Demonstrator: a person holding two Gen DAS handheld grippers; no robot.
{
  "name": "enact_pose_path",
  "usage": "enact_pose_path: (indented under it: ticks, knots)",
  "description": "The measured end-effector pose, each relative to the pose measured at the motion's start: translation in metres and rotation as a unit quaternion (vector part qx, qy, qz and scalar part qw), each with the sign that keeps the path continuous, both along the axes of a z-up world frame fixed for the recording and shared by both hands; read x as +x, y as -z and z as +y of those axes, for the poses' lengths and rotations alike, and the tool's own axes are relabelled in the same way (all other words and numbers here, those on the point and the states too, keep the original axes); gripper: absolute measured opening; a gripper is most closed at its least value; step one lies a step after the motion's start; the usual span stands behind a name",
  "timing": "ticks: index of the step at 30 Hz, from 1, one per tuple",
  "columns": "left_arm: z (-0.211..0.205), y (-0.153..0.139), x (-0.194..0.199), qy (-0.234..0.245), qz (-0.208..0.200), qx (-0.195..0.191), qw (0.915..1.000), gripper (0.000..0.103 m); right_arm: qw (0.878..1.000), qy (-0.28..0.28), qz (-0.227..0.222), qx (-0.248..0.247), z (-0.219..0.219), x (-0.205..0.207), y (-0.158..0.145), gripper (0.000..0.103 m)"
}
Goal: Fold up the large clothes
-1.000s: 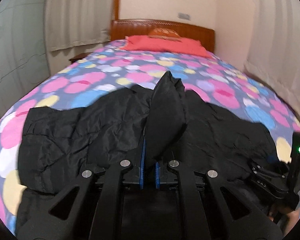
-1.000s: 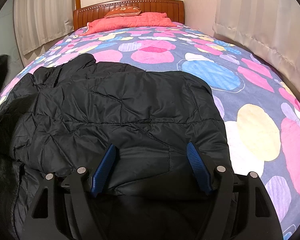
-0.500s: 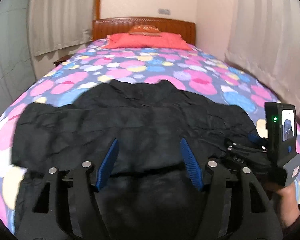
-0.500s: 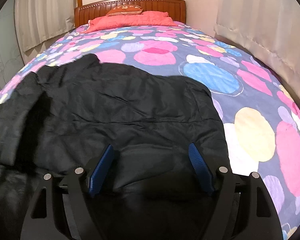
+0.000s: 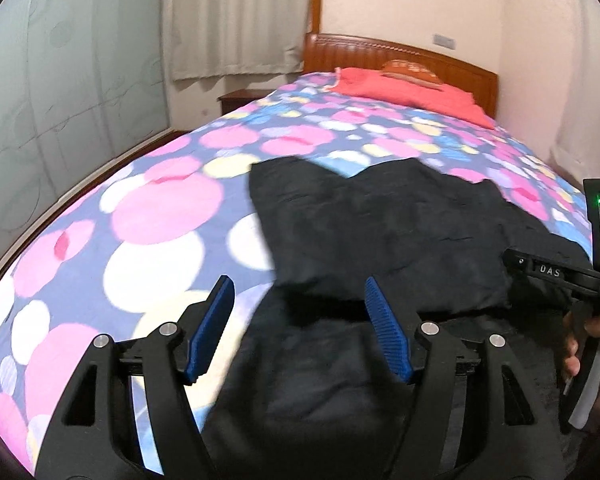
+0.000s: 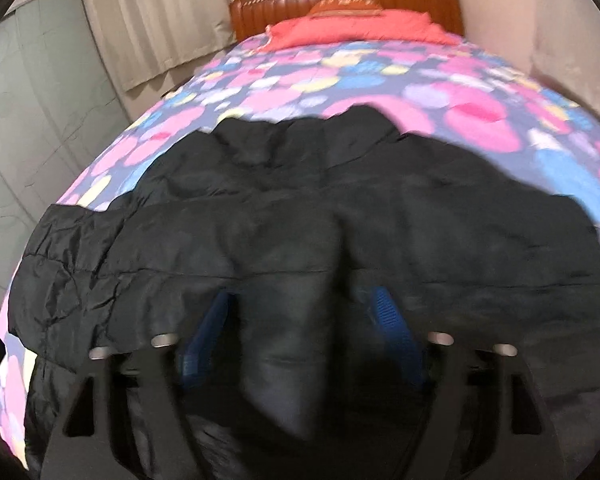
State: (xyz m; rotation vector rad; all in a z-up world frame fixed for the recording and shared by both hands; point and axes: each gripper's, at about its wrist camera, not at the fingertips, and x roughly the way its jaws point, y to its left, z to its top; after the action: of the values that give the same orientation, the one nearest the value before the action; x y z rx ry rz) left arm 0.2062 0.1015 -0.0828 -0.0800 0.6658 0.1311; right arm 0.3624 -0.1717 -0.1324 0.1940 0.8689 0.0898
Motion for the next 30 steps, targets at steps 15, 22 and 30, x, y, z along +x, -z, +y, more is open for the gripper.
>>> enact_pose_path:
  ticks: [15, 22, 30]
  knots:
    - [0.009, 0.004, 0.019, 0.01, 0.002, -0.013, 0.9999, 0.068, 0.992, 0.102, -0.03, -0.075, -0.11, -0.021, -0.024, 0.021]
    - [-0.009, 0.016, 0.042, 0.035, 0.029, -0.004, 0.999, 0.068, 0.993, 0.091, 0.013, -0.07, -0.122, -0.012, 0.006, 0.028]
    - [-0.022, 0.01, 0.092, 0.05, 0.034, -0.008, 0.9981, 0.068, 0.993, 0.102, -0.043, -0.043, -0.106, -0.018, -0.041, 0.041]
